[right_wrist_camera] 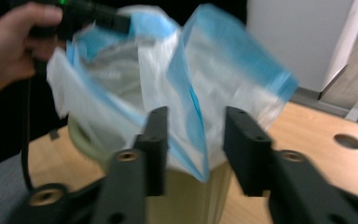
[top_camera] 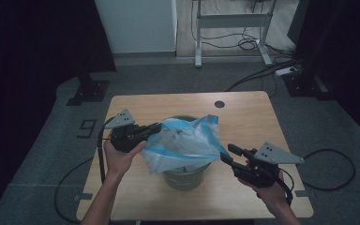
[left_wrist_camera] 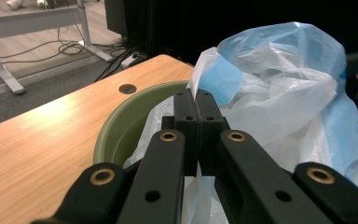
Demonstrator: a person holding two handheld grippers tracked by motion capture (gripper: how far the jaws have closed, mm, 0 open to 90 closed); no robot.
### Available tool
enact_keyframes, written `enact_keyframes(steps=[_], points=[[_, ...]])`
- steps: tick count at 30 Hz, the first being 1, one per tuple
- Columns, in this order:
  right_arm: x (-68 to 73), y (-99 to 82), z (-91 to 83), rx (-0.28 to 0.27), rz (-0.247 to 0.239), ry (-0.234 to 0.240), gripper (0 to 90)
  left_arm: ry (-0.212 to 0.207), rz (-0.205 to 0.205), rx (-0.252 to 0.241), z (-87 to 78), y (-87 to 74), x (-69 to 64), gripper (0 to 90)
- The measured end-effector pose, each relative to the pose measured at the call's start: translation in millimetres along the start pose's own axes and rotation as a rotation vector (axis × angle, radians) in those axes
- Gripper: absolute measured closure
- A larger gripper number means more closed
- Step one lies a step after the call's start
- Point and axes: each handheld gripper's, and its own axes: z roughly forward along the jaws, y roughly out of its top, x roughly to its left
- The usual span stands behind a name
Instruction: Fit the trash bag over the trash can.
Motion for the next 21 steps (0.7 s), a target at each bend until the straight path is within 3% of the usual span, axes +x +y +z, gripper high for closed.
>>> enact_keyframes(steps=[3,4,6,7,11,12,14,17,21], points=[[0.5,13.8,0.8,-0.002,0.014,0.001,49.0,0.003,0.005,-0.002,1.5,0.1,-3.4,90.0],[1.1,25.9,4.6,0.000,0.022,0.004,46.5,-0.004,0.002,-0.001,2.9,-0.2,-3.7,90.0],[1.2,30.2,7.0,0.003,0.026,0.005,45.3,-0.003,0.003,0.000,3.9,-0.4,-3.8,90.0],[1.0,41.9,17.5,0.026,0.041,0.015,43.9,-0.004,0.001,0.002,5.1,-0.6,-3.9,90.0],[1.0,52.1,34.9,0.076,0.056,0.006,44.0,-0.008,0.000,-0.001,6.4,-1.0,-3.5,90.0],[-2.3,55.7,49.9,0.108,0.054,-0.011,51.5,-0.008,0.000,-0.005,5.6,-0.8,-2.7,90.0],[-6.7,56.5,60.3,0.132,0.061,-0.019,65.9,-0.004,0.000,-0.012,4.1,-0.3,-1.6,90.0],[-11.0,56.0,68.3,0.115,0.051,-0.035,88.8,0.015,-0.007,-0.034,0.6,-0.3,2.5,90.0],[-14.4,56.9,66.7,0.078,0.017,-0.083,89.3,0.035,-0.031,-0.068,-3.1,-1.2,10.8,90.0]])
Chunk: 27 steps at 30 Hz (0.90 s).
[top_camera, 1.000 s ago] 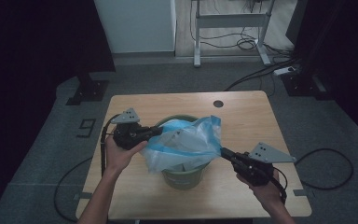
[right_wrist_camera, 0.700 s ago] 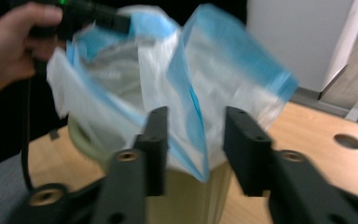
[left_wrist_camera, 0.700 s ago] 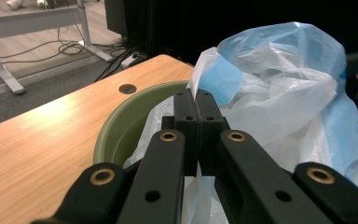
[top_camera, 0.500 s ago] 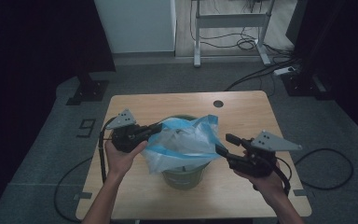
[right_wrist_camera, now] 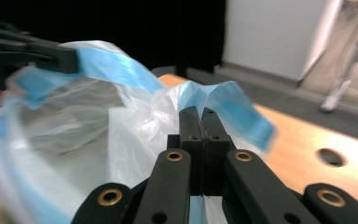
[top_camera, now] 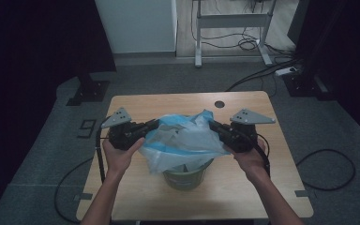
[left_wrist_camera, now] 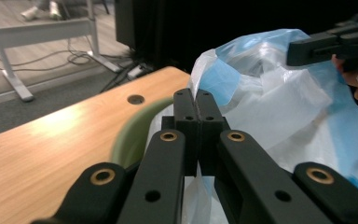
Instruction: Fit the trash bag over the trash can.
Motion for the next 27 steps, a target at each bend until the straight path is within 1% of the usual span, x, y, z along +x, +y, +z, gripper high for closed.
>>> enact_keyframes(steps=[2,3,4,5,7,8,9,10,11,12,13,14,15,16,17,18,19,20,21,22,23,26,27], points=[[-7.2,2.2,-2.2,-0.025,0.004,-0.029,89.3,0.020,-0.018,-0.020,-1.6,0.1,6.6,90.0],[-13.6,4.6,-4.2,-0.044,0.000,-0.053,89.3,0.035,-0.034,-0.042,-3.8,0.4,11.7,90.0],[-15.9,5.4,-5.1,-0.050,0.000,-0.060,89.2,0.035,-0.034,-0.042,-3.8,0.4,11.7,90.0],[-18.8,6.1,-6.4,-0.057,0.001,-0.064,89.2,0.051,-0.053,-0.070,-7.9,0.9,17.7,90.0],[-24.3,6.6,-9.7,-0.069,0.002,-0.083,89.2,0.056,-0.072,-0.098,-12.3,0.9,22.5,90.0],[-27.1,6.5,-11.7,-0.077,0.002,-0.094,89.2,0.056,-0.072,-0.098,-12.3,0.9,22.5,90.0],[-27.1,6.5,-11.7,-0.077,0.002,-0.094,89.2,0.059,-0.081,-0.111,-14.9,0.9,25.0,90.0],[-34.4,4.9,-16.3,-0.091,0.019,-0.110,89.3,0.057,-0.095,-0.119,-17.8,0.7,27.6,90.0],[-34.4,4.9,-16.3,-0.091,0.019,-0.110,89.2,0.059,-0.101,-0.124,-20.2,-0.3,28.8,90.0],[-39.4,0.3,-20.7,-0.092,0.031,-0.116,89.3,0.054,-0.105,-0.122,-24.6,-4.5,29.6,90.0],[-39.4,0.3,-20.7,-0.092,0.031,-0.116,89.3,0.054,-0.105,-0.122,-24.6,-4.5,29.6,90.0],[-41.4,-8.1,-25.2,-0.083,0.039,-0.111,89.2,0.054,-0.110,-0.112,-29.4,-13.0,28.4,90.0],[-41.9,-11.9,-26.6,-0.077,0.042,-0.107,89.2,0.048,-0.118,-0.105,-31.4,-18.3,28.3,90.0],[-41.9,-11.9,-26.6,-0.077,0.042,-0.107,89.2,0.048,-0.118,-0.105,-31.4,-18.3,28.3,90.0],[-42.7,-17.2,-28.2,-0.069,0.050,-0.104,89.2,0.033,-0.132,-0.094,-33.2,-25.0,28.7,90.0],[-44.7,-29.2,-29.9,-0.047,0.071,-0.093,89.2,0.025,-0.149,-0.081,-34.8,-33.9,28.7,90.0],[-44.7,-29.2,-29.9,-0.047,0.071,-0.093,89.2,0.025,-0.149,-0.081,-34.8,-33.9,28.7,90.0],[-46.2,-38.6,-29.5,-0.027,0.088,-0.084,89.2,0.006,-0.167,-0.065,-34.8,-42.7,29.6,90.0],[-46.2,-38.6,-29.5,-0.027,0.088,-0.084,89.2,0.006,-0.167,-0.065,-34.8,-42.7,29.6,90.0],[-46.2,-47.3,-28.7,-0.007,0.097,-0.073,89.2,-0.003,-0.177,-0.050,-33.5,-50.3,29.6,90.0],[-45.9,-50.6,-28.1,0.001,0.098,-0.068,89.2,-0.011,-0.181,-0.042,-32.5,-53.5,29.6,90.0],[-45.2,-64.4,-26.2,0.026,0.105,-0.058,89.2,-0.026,-0.187,-0.021,-30.0,-62.3,27.6,90.0],[-44.6,-69.7,-25.7,0.031,0.108,-0.054,89.2,-0.026,-0.187,-0.021,-30.0,-62.3,27.6,90.0]])
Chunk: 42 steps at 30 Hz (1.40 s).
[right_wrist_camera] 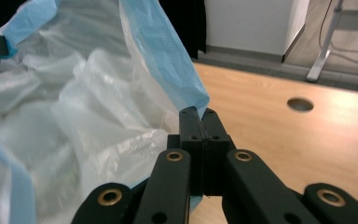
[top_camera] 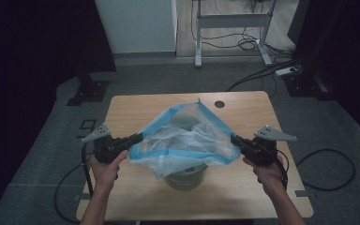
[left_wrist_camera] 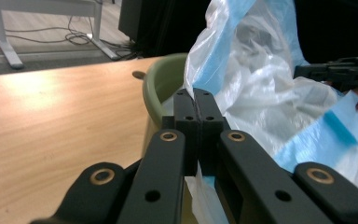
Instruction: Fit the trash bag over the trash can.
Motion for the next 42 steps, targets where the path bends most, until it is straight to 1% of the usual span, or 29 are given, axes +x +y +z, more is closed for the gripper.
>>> enact_keyframes(steps=[3,4,5,9,13,14,15,16,17,19,20,21,22,24,25,27,28,29,30,31,33,34,35,36,37,38,40,41,42], points=[[-0.3,-15.9,0.6,0.019,0.010,0.007,89.2,-0.005,-0.011,0.006,-1.4,-9.9,1.2,90.0],[-0.3,-15.9,0.6,0.019,0.010,0.007,89.2,-0.005,-0.011,0.006,-1.4,-9.9,1.2,90.0],[-3.3,-25.6,0.4,0.031,0.026,0.007,89.2,-0.009,-0.028,0.007,-2.5,-12.8,4.5,90.0],[-11.1,-34.1,2.4,0.052,0.055,0.020,89.2,-0.020,-0.054,0.031,0.2,-15.9,10.4,90.0],[-13.9,-34.2,7.4,0.063,0.060,0.043,86.2,-0.027,-0.054,0.049,4.1,-16.3,12.1,89.4],[-12.0,-31.1,8.2,0.056,0.041,0.049,75.0,-0.026,-0.046,0.050,4.2,-15.8,11.2,87.3],[-10.6,-28.5,7.0,0.043,0.028,0.051,68.9,-0.018,-0.024,0.046,2.1,-13.1,8.7,84.2],[-10.6,-28.5,7.0,0.043,0.028,0.051,68.9,-0.018,-0.024,0.046,2.1,-13.1,8.7,79.3],[-7.4,-21.5,3.0,0.007,0.003,0.040,56.6,-0.019,0.001,0.046,-1.3,-7.5,5.6,76.5],[-6.1,-12.3,-0.6,-0.017,-0.015,0.055,49.0,-0.022,0.012,0.041,-3.1,-3.6,3.4,76.3],[-5.6,-8.5,-2.1,-0.026,-0.022,0.056,46.7,-0.029,0.028,0.040,-4.4,1.4,1.0,76.2],[-5.6,-8.5,-2.1,-0.026,-0.022,0.056,46.7,-0.029,0.028,0.040,-4.4,1.4,1.0,75.5],[-3.2,3.0,-6.0,-0.056,-0.040,0.079,45.4,-0.027,0.039,0.041,-4.2,4.5,-1.1,73.6],[1.1,11.9,-6.9,-0.069,-0.062,0.097,43.7,-0.004,0.078,0.050,-4.4,10.2,-6.2,66.1],[4.2,16.8,-6.6,-0.069,-0.081,0.112,43.7,0.008,0.090,0.050,-4.6,12.0,-8.3,58.2],[11.8,25.7,-3.8,-0.060,-0.113,0.134,43.6,0.014,0.107,0.040,-5.6,15.1,-12.0,48.4],[11.8,25.7,-3.8,-0.060,-0.113,0.134,43.6,0.014,0.107,0.040,-5.6,15.1,-12.0,43.9],[19.8,32.6,1.9,-0.043,-0.138,0.146,43.4,0.012,0.116,0.041,-6.0,16.8,-13.9,38.8],[19.8,32.6,1.9,-0.043,-0.138,0.146,43.4,0.012,0.130,0.043,-6.0,18.8,-16.5,38.8],[28.0,37.8,9.2,-0.029,-0.161,0.154,43.8,0.005,0.150,0.053,-4.5,22.1,-20.1,33.5],[33.7,41.0,15.5,-0.019,-0.172,0.153,43.9,0.006,0.160,0.063,-2.4,25.0,-22.3,30.0],[33.7,41.0,15.5,-0.019,-0.172,0.153,43.9,0.005,0.171,0.073,-0.1,27.6,-24.2,30.0],[37.9,43.3,19.6,-0.017,-0.176,0.152,44.0,0.005,0.180,0.084,2.5,30.4,-26.0,25.8],[39.1,44.1,20.7,-0.017,-0.174,0.151,45.3,-0.001,0.200,0.104,7.0,35.3,-28.3,25.2],[39.1,44.1,20.7,-0.017,-0.174,0.151,45.3,-0.001,0.200,0.104,7.0,35.3,-28.3,24.5],[41.7,45.7,23.9,-0.017,-0.175,0.146,50.6,-0.006,0.217,0.130,13.5,40.3,-29.7,22.7],[42.4,46.2,25.9,-0.012,-0.176,0.145,53.2,-0.004,0.229,0.148,16.8,42.5,-30.1,20.3],[43.3,47.0,30.3,0.000,-0.178,0.129,67.3,0.002,0.244,0.169,21.9,45.5,-30.4,20.3],[43.3,47.0,30.3,0.000,-0.178,0.129,67.3,0.002,0.244,0.169,21.9,45.5,-30.4,20.3]])
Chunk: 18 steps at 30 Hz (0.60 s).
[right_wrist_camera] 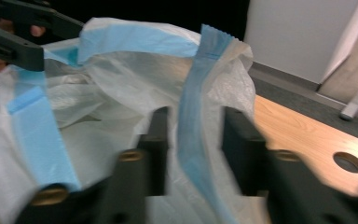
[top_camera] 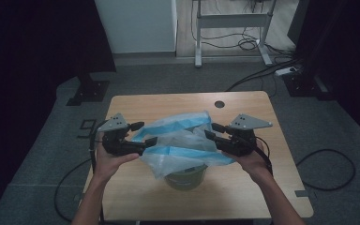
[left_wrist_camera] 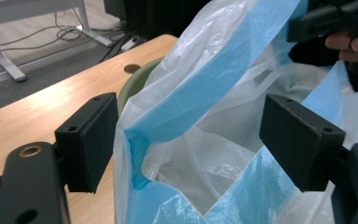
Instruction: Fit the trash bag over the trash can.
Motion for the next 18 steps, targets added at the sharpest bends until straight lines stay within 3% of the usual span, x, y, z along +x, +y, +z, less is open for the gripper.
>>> enact_keyframes(steps=[1,4,6,12,18], points=[[-1.2,0.4,3.3,0.006,0.008,-0.011,78.7,0.009,0.020,0.014,2.8,2.9,-0.6,20.3],[-3.8,1.2,6.8,0.005,0.007,-0.018,89.2,0.023,0.045,0.026,4.3,5.6,-1.9,20.6],[-5.0,1.5,7.4,0.001,0.011,-0.014,89.3,0.025,0.058,0.033,5.6,7.9,-1.2,21.9],[-8.9,2.9,7.5,-0.016,0.010,0.000,89.4,0.065,0.049,0.080,15.6,5.3,10.1,56.4],[-14.2,4.1,7.1,-0.027,0.020,0.008,89.3,0.052,0.004,0.086,24.0,-4.5,23.4,75.2]])
